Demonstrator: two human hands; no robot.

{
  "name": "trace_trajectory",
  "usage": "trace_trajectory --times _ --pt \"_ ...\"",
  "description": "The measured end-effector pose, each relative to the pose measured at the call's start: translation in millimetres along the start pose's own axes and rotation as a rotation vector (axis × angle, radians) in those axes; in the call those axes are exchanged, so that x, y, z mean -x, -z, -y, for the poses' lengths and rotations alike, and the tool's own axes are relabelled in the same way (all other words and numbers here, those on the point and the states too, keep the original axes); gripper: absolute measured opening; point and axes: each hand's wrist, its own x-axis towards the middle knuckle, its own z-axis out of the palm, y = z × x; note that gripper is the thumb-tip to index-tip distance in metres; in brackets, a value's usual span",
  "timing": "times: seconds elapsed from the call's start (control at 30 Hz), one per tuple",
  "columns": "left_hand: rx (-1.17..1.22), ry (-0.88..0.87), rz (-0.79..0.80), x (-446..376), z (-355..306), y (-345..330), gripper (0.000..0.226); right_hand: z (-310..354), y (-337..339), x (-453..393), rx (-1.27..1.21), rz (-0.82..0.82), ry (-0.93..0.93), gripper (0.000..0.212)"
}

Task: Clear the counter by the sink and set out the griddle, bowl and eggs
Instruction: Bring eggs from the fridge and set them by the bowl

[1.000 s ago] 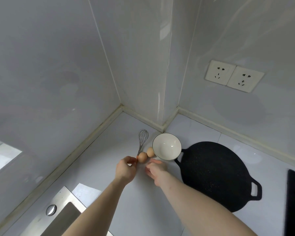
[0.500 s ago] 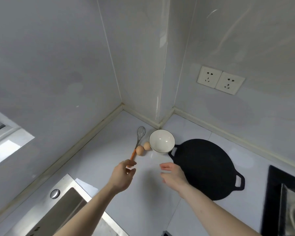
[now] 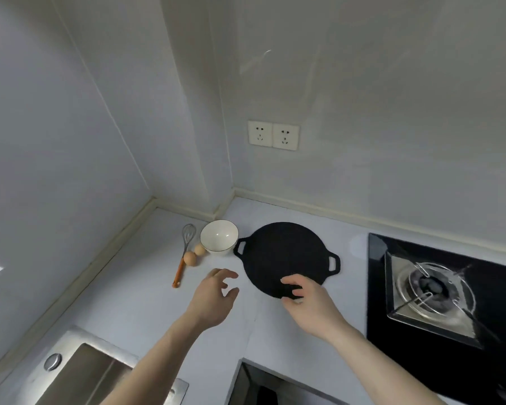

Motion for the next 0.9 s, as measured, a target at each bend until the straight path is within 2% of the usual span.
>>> trace_trajectory --times 0.33,0.37,0.43,0.6,0.77,0.9 --pt "-0.057 -0.442 0.259 97 -177 -108 0.028 -95 110 213 -0.087 -0.317 -0.136 0.035" --pt "-0.070 -0.524 0.303 122 -211 -132 0.028 -113 128 259 -0.090 -0.391 -0.170 0.035" --pt "-0.057 -0.581 0.318 134 -228 -139 0.029 -119 139 283 -0.078 -0.423 -0.155 0.034" --pt "-0.079 -0.801 0.459 201 -305 -181 0.031 -154 183 383 -0.123 -0.647 -0.216 0.035" --pt "-0.111 -1.066 0.565 254 -389 -233 0.030 -187 222 470 -0.142 -0.852 -0.297 0.033" --pt "-0.126 -1.203 0.675 286 -456 -284 0.030 -207 249 530 -0.087 -0.960 -0.390 0.037"
